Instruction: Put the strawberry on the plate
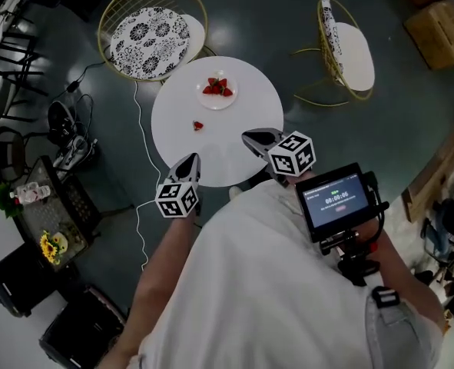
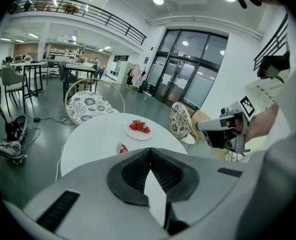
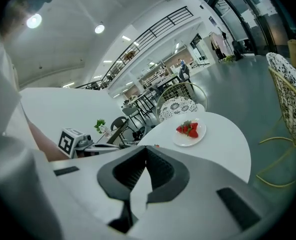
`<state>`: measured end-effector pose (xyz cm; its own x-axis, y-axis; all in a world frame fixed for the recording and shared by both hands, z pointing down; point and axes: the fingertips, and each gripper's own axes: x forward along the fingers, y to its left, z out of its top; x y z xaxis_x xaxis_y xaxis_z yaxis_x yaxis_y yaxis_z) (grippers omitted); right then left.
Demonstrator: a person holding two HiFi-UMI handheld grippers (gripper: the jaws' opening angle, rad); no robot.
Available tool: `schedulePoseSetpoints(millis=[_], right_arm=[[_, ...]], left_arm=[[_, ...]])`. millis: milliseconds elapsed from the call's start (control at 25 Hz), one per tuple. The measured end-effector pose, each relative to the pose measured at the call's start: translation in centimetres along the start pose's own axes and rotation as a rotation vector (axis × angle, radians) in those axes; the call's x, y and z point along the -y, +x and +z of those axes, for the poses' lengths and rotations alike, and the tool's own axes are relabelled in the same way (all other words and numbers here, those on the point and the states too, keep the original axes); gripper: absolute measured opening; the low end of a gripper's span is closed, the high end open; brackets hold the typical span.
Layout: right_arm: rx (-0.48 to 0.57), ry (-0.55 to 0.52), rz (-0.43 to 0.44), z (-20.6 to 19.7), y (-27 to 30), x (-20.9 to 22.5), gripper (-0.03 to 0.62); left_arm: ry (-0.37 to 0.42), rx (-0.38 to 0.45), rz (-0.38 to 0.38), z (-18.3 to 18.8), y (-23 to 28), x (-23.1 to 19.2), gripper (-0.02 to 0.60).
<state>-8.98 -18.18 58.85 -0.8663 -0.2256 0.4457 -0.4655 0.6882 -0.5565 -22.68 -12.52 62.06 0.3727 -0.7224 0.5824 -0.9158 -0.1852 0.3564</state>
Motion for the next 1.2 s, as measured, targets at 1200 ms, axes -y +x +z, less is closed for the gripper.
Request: schedulePoseSetpoints(millis=[1200], right_arm=[[-0.093, 0.096, 0.040, 1.1, 4.1, 9.4, 0.008]], left_arm=[[-0.018, -0.303, 0.186, -1.8, 12.5, -6.2, 0.086]])
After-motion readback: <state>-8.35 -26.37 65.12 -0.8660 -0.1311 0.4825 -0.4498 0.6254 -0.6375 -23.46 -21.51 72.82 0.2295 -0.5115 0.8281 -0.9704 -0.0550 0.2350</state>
